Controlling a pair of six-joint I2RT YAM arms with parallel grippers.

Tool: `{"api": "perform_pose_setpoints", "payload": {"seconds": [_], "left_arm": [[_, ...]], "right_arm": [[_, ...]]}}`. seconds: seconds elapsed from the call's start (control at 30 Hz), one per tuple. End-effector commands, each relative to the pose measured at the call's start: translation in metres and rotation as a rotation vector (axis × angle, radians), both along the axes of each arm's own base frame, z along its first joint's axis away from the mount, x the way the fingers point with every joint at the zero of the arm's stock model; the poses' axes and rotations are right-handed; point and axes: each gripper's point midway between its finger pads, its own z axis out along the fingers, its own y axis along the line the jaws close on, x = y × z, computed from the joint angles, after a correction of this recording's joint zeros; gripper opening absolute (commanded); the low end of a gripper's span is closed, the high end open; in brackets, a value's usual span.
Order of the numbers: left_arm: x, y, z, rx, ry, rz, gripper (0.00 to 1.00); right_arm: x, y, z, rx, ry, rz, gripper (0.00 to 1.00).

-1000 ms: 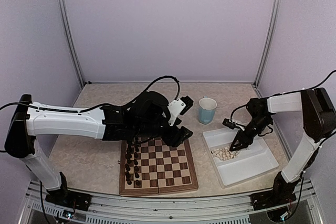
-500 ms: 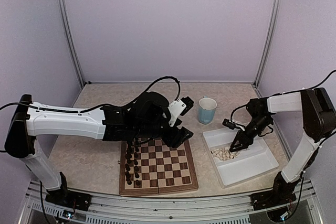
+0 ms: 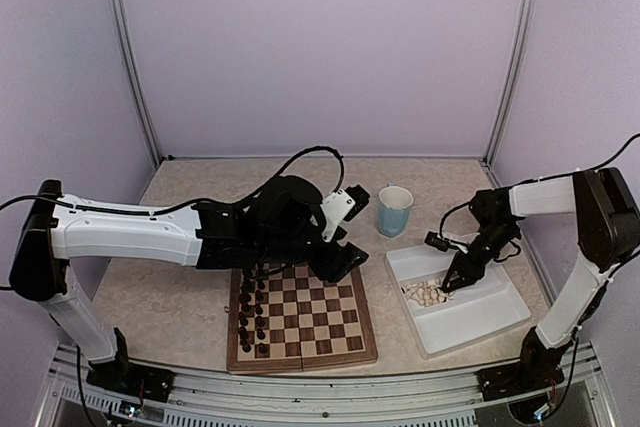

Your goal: Set up the chess pieces on the board

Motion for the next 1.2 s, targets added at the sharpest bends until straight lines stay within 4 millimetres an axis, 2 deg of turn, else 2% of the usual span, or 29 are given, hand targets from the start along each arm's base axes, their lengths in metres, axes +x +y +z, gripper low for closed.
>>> {"api": "perform_pose_setpoints", "payload": {"seconds": [0.0, 0.1, 0.2, 0.4, 0.6, 0.7, 0.83, 0.87, 0.9, 0.97, 1.07, 1.17], "left_arm": [[-0.003, -0.004, 0.001, -0.007, -0.006, -0.015, 0.68], [-0.002, -0.004, 0.0, -0.003, -0.007, -0.013, 0.68], [-0.002, -0.004, -0.001, -0.007, -0.007, -0.008, 0.68], [-0.003, -0.014, -0.009, -0.039, 0.031, -0.016, 0.68], [-0.007, -0.032, -0.015, -0.129, 0.068, -0.051, 0.67], [-0.008, -0.043, -0.018, -0.19, 0.072, -0.056, 0.67], [-0.009, -0.062, -0.003, -0.3, 0.045, -0.072, 0.64], [-0.011, -0.07, -0.006, -0.307, 0.06, -0.092, 0.64], [-0.012, -0.079, 0.0, -0.326, 0.065, -0.11, 0.62], [-0.012, -0.094, -0.01, -0.322, 0.075, -0.12, 0.6], [-0.015, -0.112, -0.013, -0.328, 0.068, -0.145, 0.58], [-0.014, -0.127, -0.029, -0.302, 0.078, -0.143, 0.56]], "right_arm": [[-0.001, -0.001, 0.007, 0.009, -0.009, -0.001, 0.22], [-0.002, -0.001, 0.015, 0.015, -0.023, 0.007, 0.14], [0.0, -0.002, 0.03, 0.008, -0.056, 0.005, 0.11], [0.007, -0.001, 0.077, 0.027, -0.18, 0.009, 0.06], [0.014, 0.007, 0.11, 0.075, -0.259, 0.01, 0.04], [0.016, 0.017, 0.127, 0.118, -0.289, 0.019, 0.04], [0.016, 0.034, 0.149, 0.194, -0.313, 0.042, 0.03], [0.015, 0.038, 0.152, 0.209, -0.313, 0.048, 0.03], [0.015, 0.041, 0.155, 0.221, -0.314, 0.053, 0.03], [0.012, 0.046, 0.16, 0.24, -0.316, 0.066, 0.03], [0.008, 0.051, 0.163, 0.255, -0.317, 0.079, 0.03], [0.006, 0.053, 0.167, 0.263, -0.324, 0.082, 0.02]]}}
